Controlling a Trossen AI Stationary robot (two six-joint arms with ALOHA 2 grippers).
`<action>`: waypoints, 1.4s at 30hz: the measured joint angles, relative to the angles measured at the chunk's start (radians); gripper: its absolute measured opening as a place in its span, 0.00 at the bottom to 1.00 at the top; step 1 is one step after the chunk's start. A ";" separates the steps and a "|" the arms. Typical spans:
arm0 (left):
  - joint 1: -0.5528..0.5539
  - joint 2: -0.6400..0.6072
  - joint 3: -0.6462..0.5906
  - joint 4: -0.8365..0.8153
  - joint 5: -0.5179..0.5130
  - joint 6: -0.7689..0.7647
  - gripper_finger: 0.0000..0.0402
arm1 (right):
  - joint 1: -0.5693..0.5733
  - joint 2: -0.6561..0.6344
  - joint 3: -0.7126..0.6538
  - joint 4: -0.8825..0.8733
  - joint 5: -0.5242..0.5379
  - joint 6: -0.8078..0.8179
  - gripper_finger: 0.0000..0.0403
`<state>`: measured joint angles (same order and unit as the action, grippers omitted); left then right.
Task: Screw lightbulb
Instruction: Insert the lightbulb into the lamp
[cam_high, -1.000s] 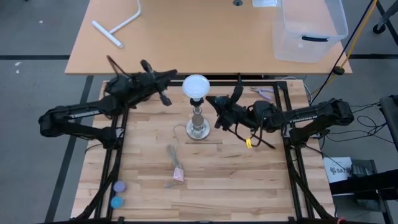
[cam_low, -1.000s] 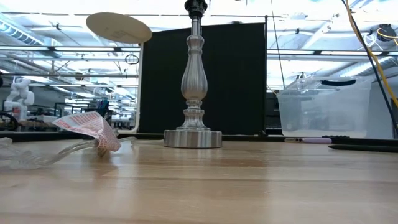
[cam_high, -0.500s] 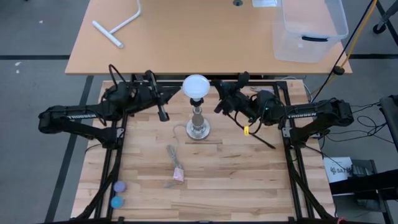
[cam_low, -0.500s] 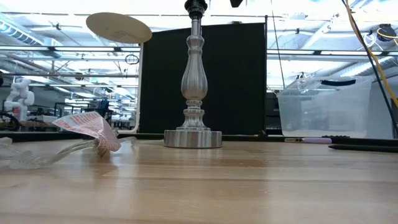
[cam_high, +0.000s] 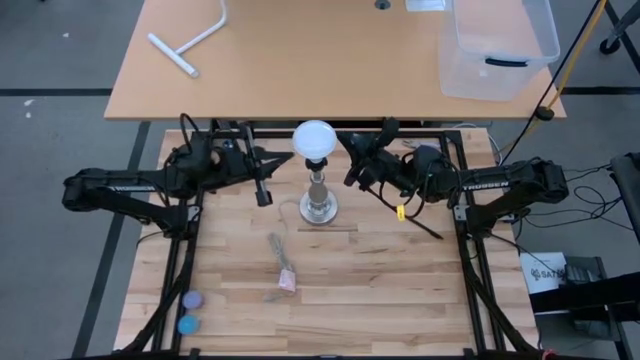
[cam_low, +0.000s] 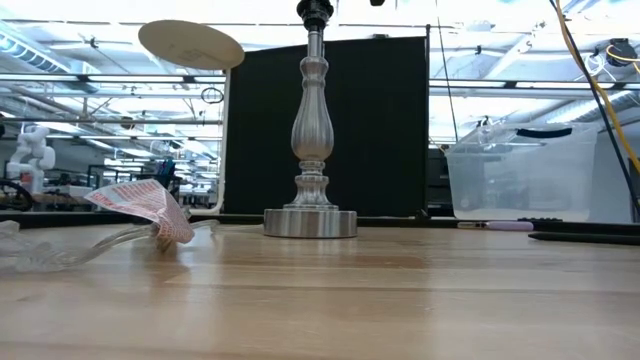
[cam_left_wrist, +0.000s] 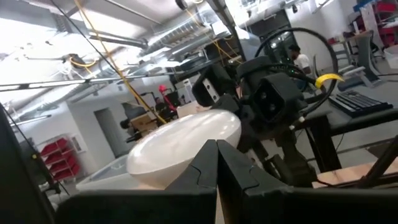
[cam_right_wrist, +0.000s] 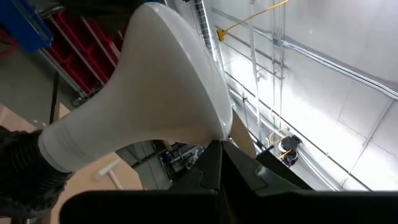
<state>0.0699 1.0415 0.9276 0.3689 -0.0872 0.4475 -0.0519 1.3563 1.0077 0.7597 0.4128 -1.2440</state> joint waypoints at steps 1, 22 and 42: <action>0.002 0.002 0.000 0.000 0.000 0.001 0.00 | 0.001 0.000 0.000 0.000 0.000 0.001 0.00; 0.141 0.045 -0.001 0.023 -0.006 -0.140 0.00 | 0.107 0.001 0.000 -0.048 -0.002 0.001 0.00; 0.066 0.023 -0.001 0.070 -0.080 -0.078 0.00 | 0.020 0.000 0.000 -0.071 0.114 -0.006 0.00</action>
<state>0.1358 1.0645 0.9268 0.4394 -0.1667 0.3694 -0.0318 1.3563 1.0080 0.6883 0.5272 -1.2503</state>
